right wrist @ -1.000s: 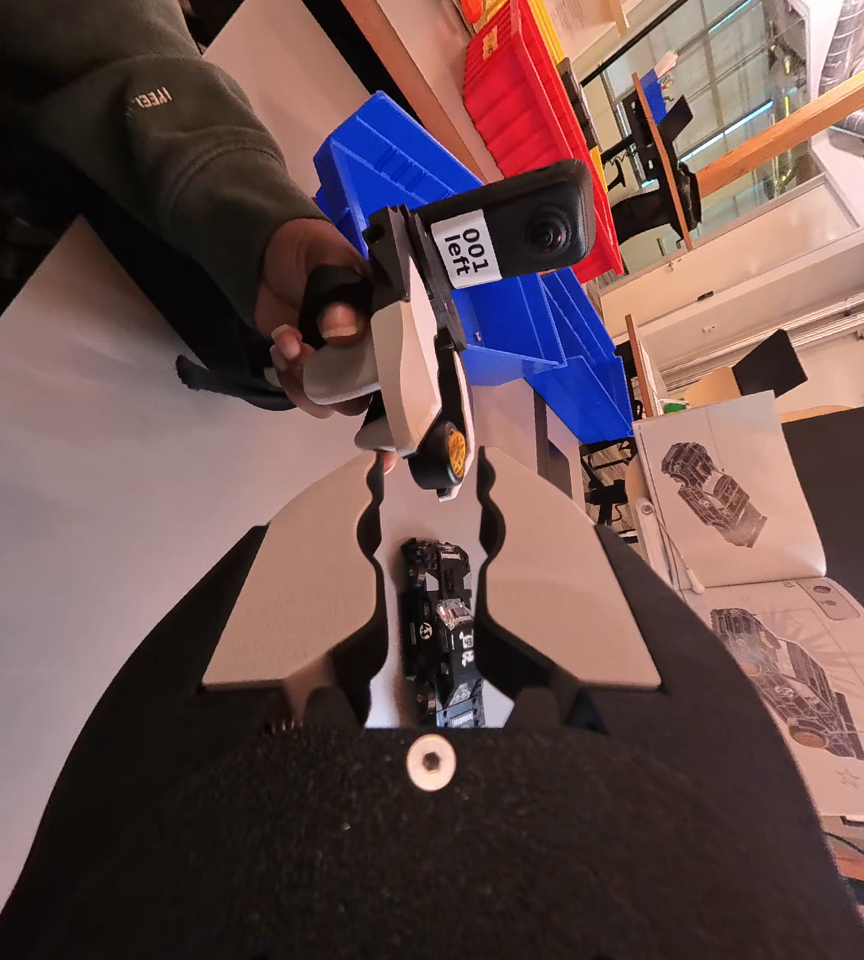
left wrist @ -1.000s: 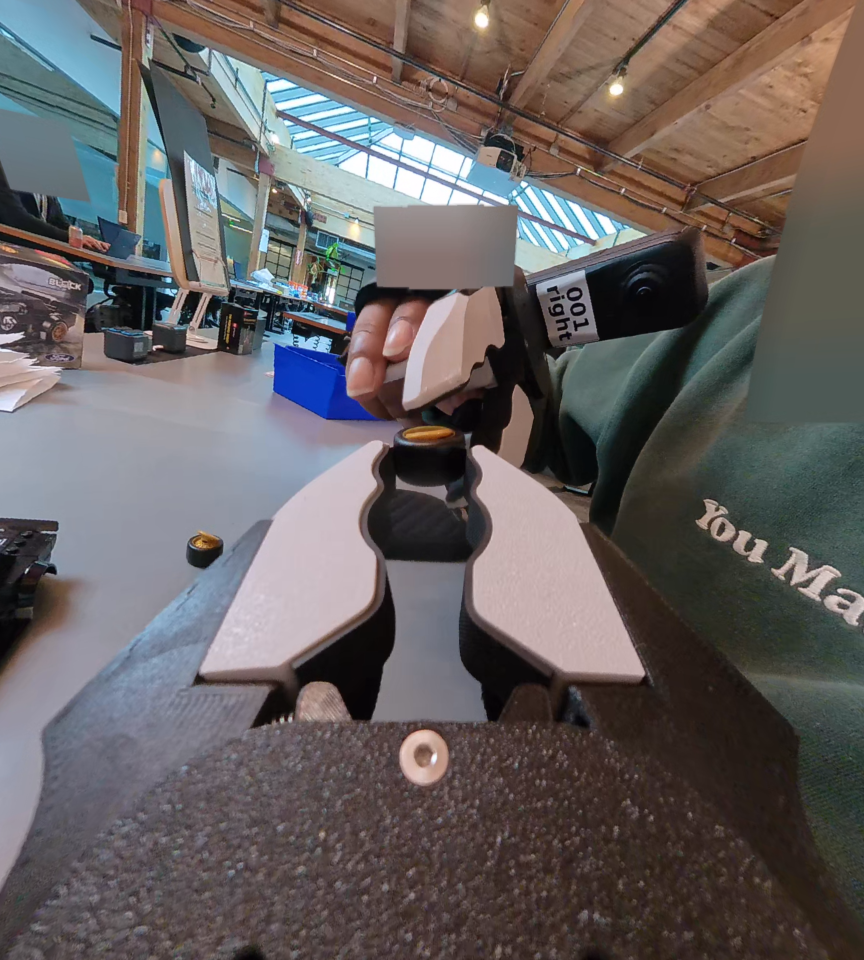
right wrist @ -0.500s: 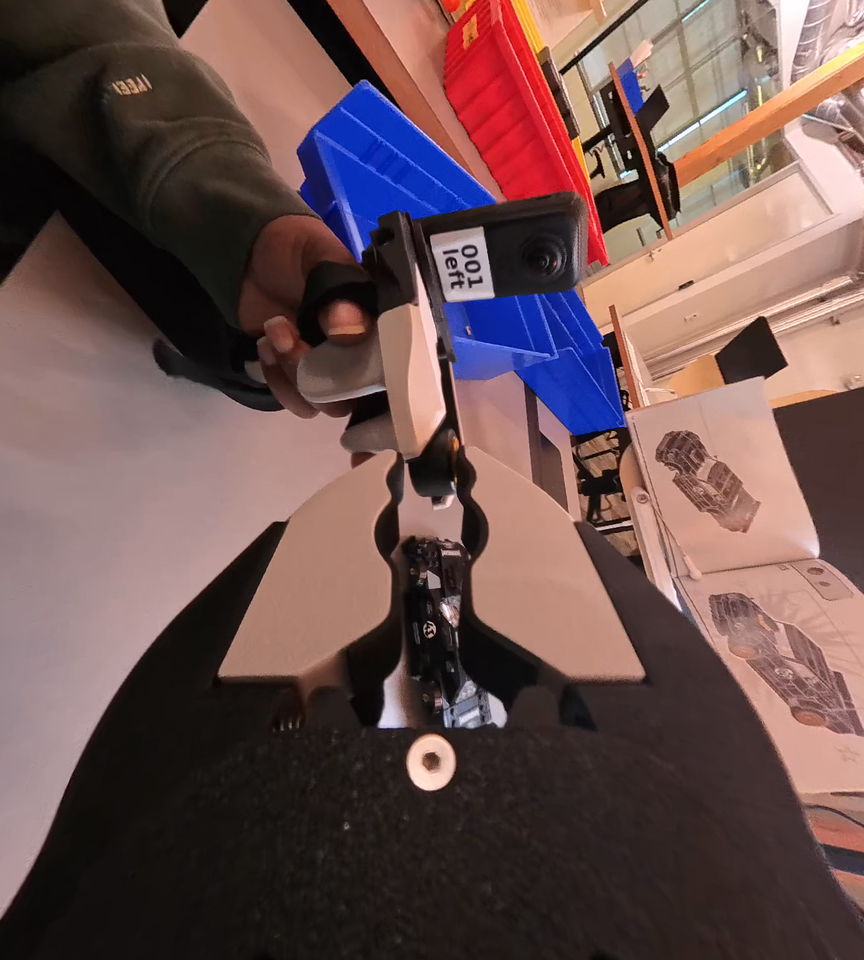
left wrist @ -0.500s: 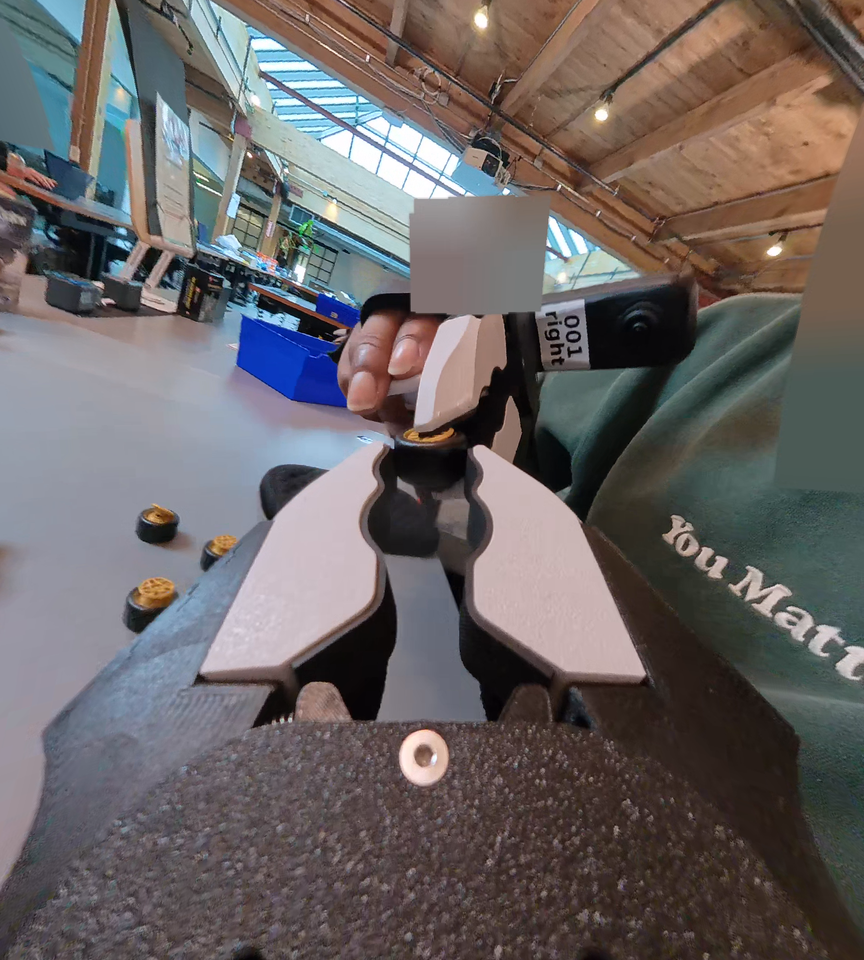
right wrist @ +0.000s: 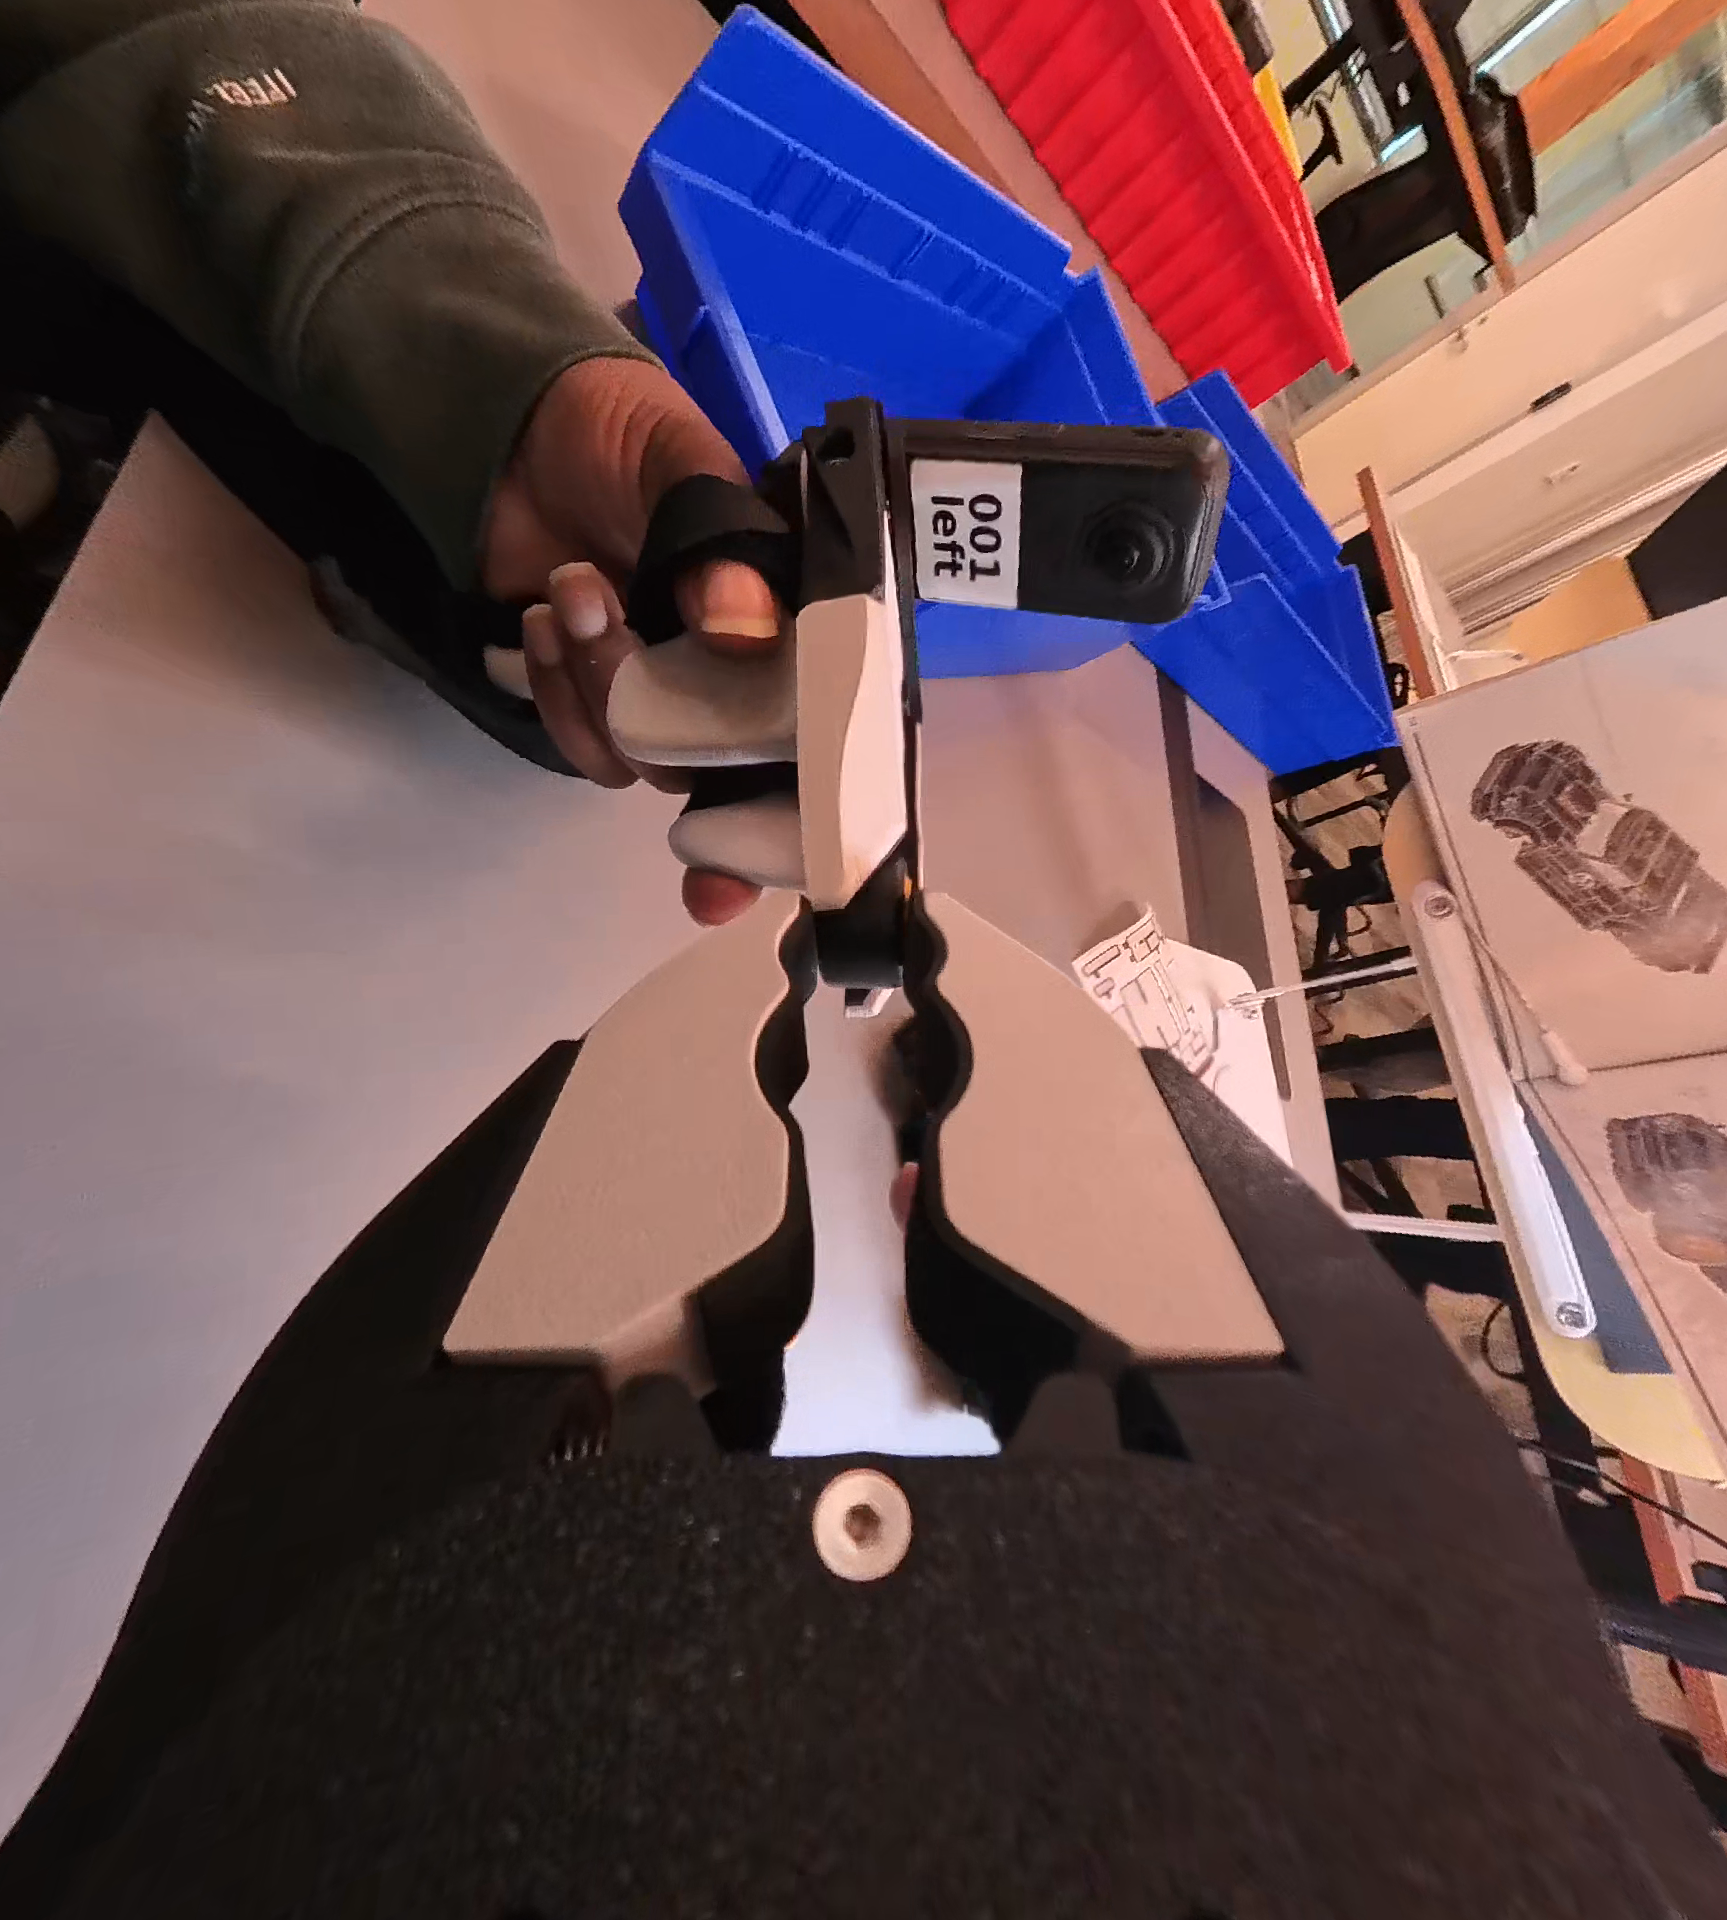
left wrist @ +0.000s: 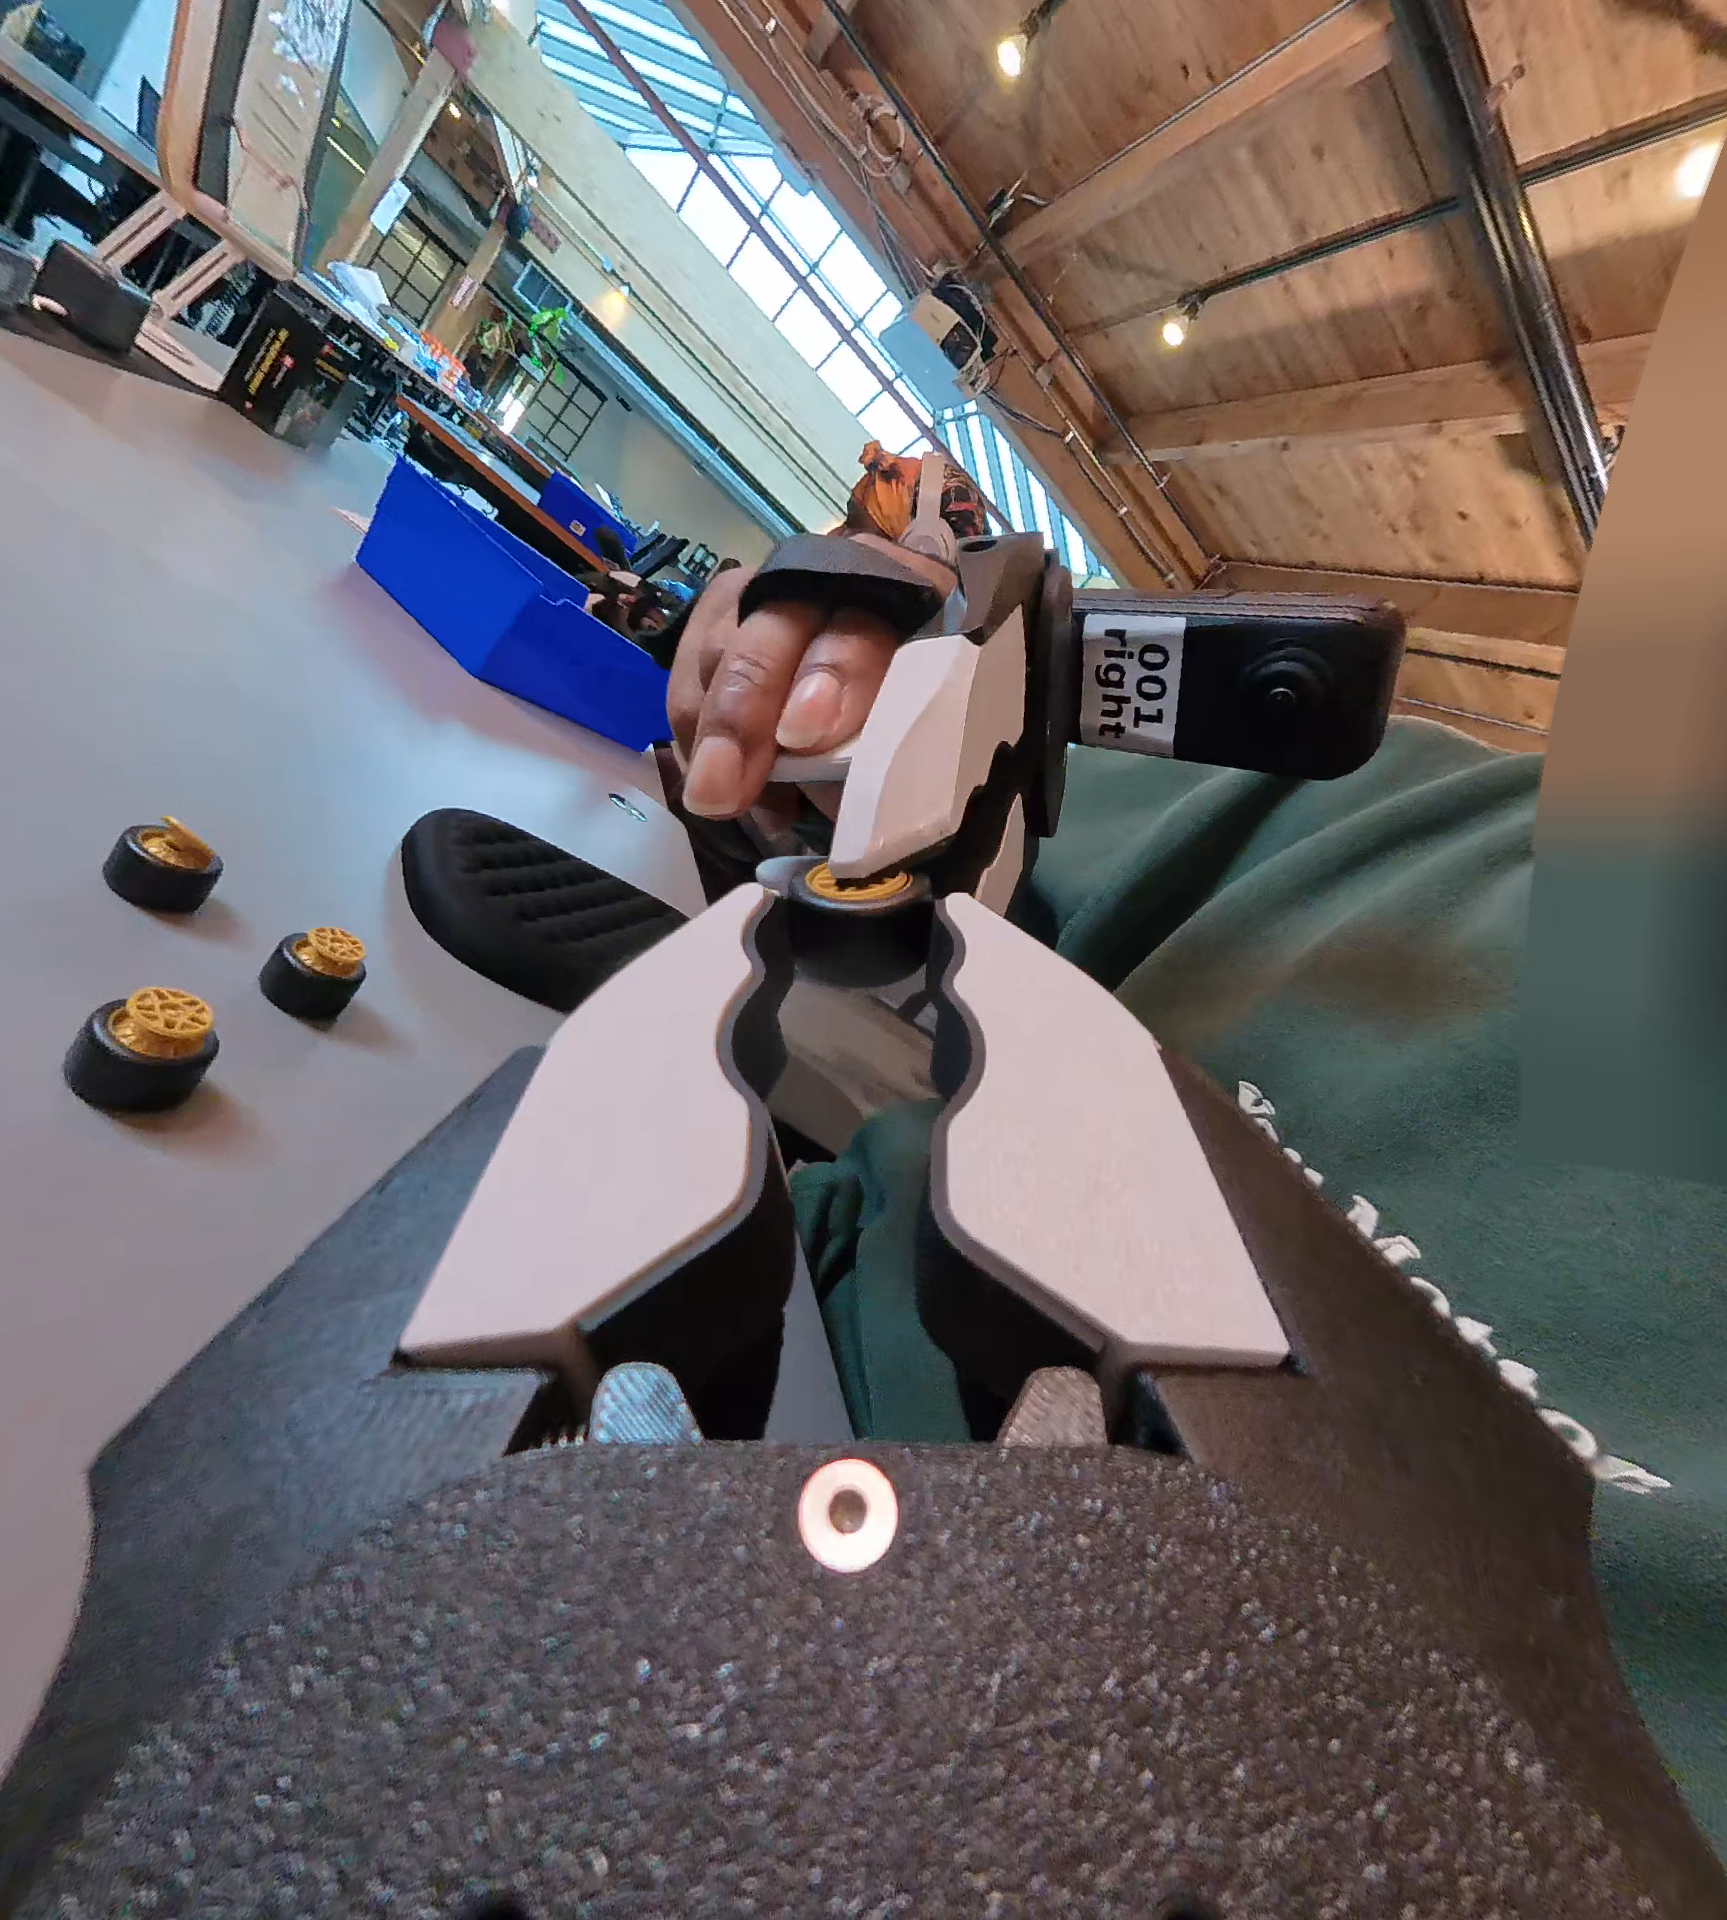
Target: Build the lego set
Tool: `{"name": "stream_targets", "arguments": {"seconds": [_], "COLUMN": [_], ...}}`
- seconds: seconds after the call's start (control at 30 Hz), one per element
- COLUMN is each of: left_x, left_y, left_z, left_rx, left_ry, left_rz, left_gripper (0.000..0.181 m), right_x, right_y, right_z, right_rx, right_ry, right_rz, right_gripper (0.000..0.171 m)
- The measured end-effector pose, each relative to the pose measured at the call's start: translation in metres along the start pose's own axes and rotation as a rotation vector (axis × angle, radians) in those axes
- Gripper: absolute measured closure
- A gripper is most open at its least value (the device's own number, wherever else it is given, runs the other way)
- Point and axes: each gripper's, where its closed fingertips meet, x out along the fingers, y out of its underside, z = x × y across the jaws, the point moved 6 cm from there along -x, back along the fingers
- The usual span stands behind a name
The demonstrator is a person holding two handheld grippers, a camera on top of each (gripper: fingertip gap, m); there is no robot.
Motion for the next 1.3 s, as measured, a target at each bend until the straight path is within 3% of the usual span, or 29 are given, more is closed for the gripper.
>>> {"name": "stream_targets", "arguments": {"seconds": [0.13, 0.3, 0.63, 0.83, 0.97, 1.3], "left_x": [0.001, 0.005, -0.004, 0.000, 0.002, 0.005], "left_y": [0.002, -0.006, -0.017, -0.014, -0.010, -0.006], "left_z": [0.004, 0.004, -0.013, -0.024, -0.026, -0.020], "left_rx": [-0.065, -0.107, 0.180, 0.491, 0.584, 0.416], "left_ry": [0.018, 0.055, -0.004, -0.117, -0.158, -0.084], "left_rz": [0.002, -0.059, -0.109, -0.053, -0.025, 0.016], "left_gripper": [0.156, 0.155, 0.156, 0.165, 0.165, 0.165], "right_x": [0.001, -0.004, -0.013, -0.019, -0.019, -0.017], "right_y": [0.003, 0.006, 0.001, -0.001, -0.001, 0.011], "right_z": [0.001, -0.011, -0.018, -0.016, -0.012, -0.005], "right_rx": [0.022, 0.252, 0.488, 0.680, 0.700, 0.914], "right_ry": [-0.022, -0.020, 0.011, -0.057, -0.071, -0.161], "right_rz": [0.015, -0.087, -0.253, -0.356, -0.352, -0.443], "right_gripper": [0.156, 0.155, 0.155, 0.155, 0.155, 0.156]}}
